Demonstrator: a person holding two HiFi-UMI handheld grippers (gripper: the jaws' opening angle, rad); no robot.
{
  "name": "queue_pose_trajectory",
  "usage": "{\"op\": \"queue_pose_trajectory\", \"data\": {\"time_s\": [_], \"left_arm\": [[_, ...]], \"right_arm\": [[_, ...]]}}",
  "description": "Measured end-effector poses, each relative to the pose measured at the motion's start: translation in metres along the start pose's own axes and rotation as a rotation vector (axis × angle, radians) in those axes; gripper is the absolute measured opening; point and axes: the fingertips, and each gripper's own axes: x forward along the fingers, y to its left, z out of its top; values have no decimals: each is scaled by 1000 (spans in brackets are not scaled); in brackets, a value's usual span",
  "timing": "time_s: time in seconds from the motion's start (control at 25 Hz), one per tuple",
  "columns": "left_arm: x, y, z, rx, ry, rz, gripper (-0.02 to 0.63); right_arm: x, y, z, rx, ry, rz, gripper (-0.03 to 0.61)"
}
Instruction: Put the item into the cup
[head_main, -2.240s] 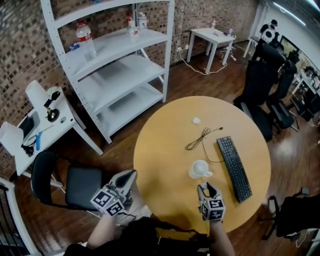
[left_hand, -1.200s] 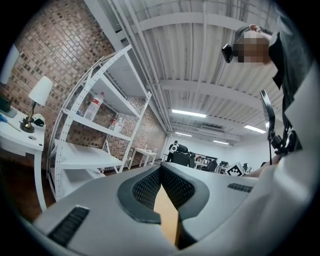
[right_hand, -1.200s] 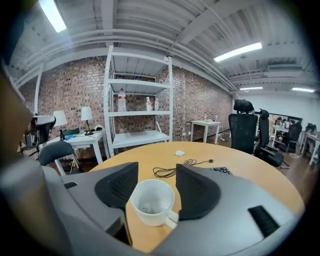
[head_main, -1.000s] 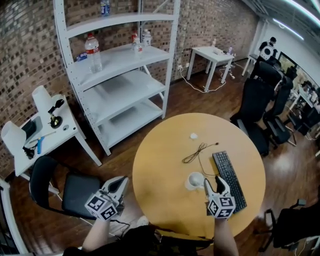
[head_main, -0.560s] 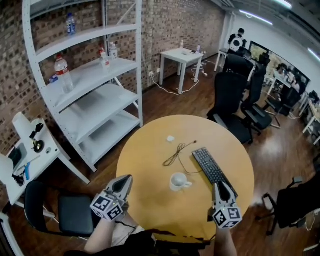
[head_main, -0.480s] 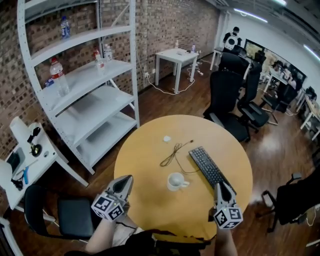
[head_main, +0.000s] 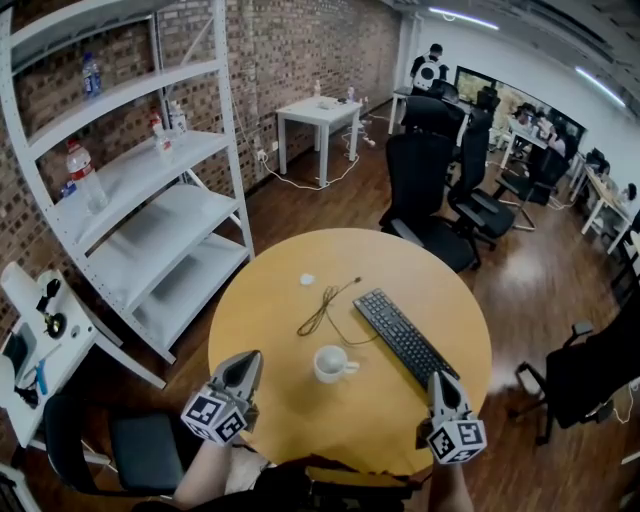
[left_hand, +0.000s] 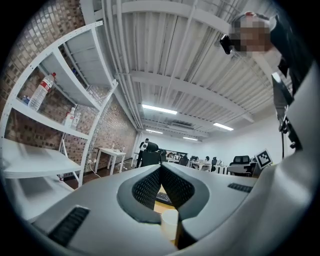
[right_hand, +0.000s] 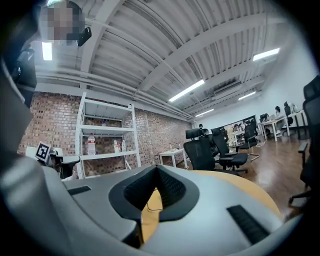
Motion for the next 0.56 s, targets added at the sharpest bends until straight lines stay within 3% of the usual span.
{"op": "queue_pose_trajectory", "data": {"time_s": [0.32, 0.56], "left_arm": [[-6, 6, -8, -10, 34, 3, -8], [-17, 15, -4, 0, 10, 30, -8]], "right_arm": [[6, 4, -11, 0, 26, 11, 9], [9, 1, -8, -1, 12, 11, 9]]}}
